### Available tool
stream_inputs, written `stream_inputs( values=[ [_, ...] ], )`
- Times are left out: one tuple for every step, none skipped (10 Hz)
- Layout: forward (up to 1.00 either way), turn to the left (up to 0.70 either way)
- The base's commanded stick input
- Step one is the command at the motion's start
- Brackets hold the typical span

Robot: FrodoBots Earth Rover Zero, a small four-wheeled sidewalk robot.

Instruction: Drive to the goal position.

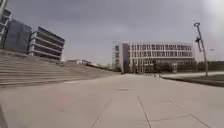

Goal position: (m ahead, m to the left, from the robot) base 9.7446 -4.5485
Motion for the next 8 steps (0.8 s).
stream_inputs(
  values=[
    [0.70,0.00],
    [0.70,0.00],
    [0.70,0.00],
    [0.70,0.00],
    [0.70,0.00],
    [0.70,0.00],
    [0.70,0.00],
    [0.70,0.00]
  ],
)
